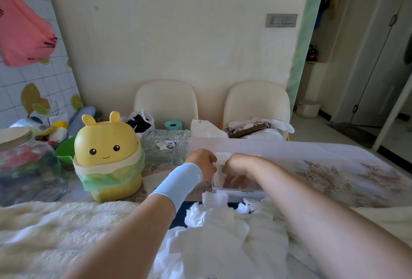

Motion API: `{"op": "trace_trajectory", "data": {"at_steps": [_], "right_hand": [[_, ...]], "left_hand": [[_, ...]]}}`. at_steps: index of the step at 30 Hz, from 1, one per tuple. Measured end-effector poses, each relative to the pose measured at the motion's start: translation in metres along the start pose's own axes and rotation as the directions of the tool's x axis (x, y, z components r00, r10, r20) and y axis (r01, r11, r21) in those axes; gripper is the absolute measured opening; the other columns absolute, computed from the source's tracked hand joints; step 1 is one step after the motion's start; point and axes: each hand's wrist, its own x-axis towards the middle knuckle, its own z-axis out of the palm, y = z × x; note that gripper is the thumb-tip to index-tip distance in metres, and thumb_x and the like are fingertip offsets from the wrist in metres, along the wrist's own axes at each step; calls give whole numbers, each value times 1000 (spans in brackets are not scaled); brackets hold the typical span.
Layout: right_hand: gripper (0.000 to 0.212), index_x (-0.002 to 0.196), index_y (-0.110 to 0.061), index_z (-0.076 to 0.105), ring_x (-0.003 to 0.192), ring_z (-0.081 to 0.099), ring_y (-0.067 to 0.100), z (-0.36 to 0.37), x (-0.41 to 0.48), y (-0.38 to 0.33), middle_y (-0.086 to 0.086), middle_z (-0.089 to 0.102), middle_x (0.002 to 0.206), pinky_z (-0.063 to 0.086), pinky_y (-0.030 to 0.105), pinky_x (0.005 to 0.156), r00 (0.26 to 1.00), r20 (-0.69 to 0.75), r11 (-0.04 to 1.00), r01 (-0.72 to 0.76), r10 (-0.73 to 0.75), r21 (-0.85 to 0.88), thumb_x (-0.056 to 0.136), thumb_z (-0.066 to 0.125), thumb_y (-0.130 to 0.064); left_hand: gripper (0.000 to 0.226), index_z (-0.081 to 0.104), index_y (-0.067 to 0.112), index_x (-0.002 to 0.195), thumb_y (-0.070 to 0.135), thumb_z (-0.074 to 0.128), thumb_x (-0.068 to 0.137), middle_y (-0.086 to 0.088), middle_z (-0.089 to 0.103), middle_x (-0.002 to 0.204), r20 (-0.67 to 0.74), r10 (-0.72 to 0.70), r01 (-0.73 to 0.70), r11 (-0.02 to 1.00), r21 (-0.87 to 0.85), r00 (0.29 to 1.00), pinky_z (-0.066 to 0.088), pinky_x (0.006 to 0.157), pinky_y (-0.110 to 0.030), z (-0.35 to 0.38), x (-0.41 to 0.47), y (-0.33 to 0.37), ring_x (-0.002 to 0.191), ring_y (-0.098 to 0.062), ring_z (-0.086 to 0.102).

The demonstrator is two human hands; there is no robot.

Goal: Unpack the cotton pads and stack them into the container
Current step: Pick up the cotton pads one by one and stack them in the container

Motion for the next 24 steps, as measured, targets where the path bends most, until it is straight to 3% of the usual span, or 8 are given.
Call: {"op": "trace_trajectory", "data": {"at_steps": [4, 8, 12, 14, 17, 19, 21, 24], "right_hand": [[25, 118, -16, 68, 101, 71, 25, -1, 3, 1, 5, 74, 110, 55, 40, 94, 997, 15, 997, 82, -82, 5, 100, 51, -19], [31, 127, -21, 64, 103, 68, 20, -7, -2, 8, 2, 69, 122, 52, 36, 90, 989, 50, 988, 145, -142, -45, 98, 56, -15], [28, 116, -16, 72, 98, 66, 22, -21, -24, 13, 8, 70, 119, 52, 34, 84, 956, -82, 952, 268, -282, -149, 93, 55, -16], [30, 115, -19, 72, 90, 67, 17, -29, -53, 13, -2, 72, 112, 52, 30, 81, 905, -155, 918, 383, -395, -106, 97, 51, -11], [20, 98, -18, 76, 63, 64, 11, -31, -100, 18, -5, 76, 94, 45, 24, 63, 848, -180, 865, 499, -498, -44, 98, 55, -21], [24, 88, -16, 76, 58, 58, 10, -25, -127, 25, -2, 76, 85, 40, 22, 58, 853, -125, 861, 496, -507, -113, 94, 61, -34], [30, 80, -18, 75, 54, 52, 6, -15, -147, 32, -10, 68, 67, 38, 19, 54, 882, -79, 878, 446, -464, -175, 89, 66, -45], [25, 75, -24, 74, 56, 50, 2, 3, -164, 41, -13, 62, 62, 41, 20, 59, 817, -202, 841, 528, -541, -116, 83, 74, -47]], "left_hand": [[29, 69, 18, 120, 23, 67, 92, -5, 60, 125, 4, 91, -91, 987, 132, 996, 48, 96, -29, -2, -6, 4, 110, -25, 61], [32, 67, 17, 124, 24, 66, 92, -5, 57, 131, 47, 96, -104, 969, 225, 994, 48, 100, -31, -8, -13, 9, 114, -25, 59], [37, 61, 19, 132, 26, 60, 95, -2, 56, 134, 48, 113, -120, 975, 186, 992, 45, 103, -31, -25, -31, 20, 119, -23, 58], [34, 63, 21, 129, 25, 57, 96, 2, 61, 129, 55, 127, -135, 973, 185, 990, 46, 95, -27, -37, -46, 28, 116, -21, 59], [27, 73, 22, 110, 21, 51, 95, 11, 69, 103, 64, 168, -176, 972, 157, 984, 48, 78, -21, -52, -72, 33, 97, -17, 63], [23, 75, 24, 98, 21, 54, 92, 15, 68, 85, 69, 189, -194, 978, 76, 980, 48, 70, -18, -56, -90, 31, 87, -13, 64], [16, 74, 26, 91, 25, 59, 91, 14, 69, 83, 79, 195, -197, 980, 20, 978, 48, 67, -16, -57, -107, 26, 82, -8, 66], [16, 73, 27, 91, 26, 58, 93, 18, 65, 75, 113, 217, -220, 975, 19, 970, 42, 61, -8, -58, -131, 16, 61, 5, 56]]}}
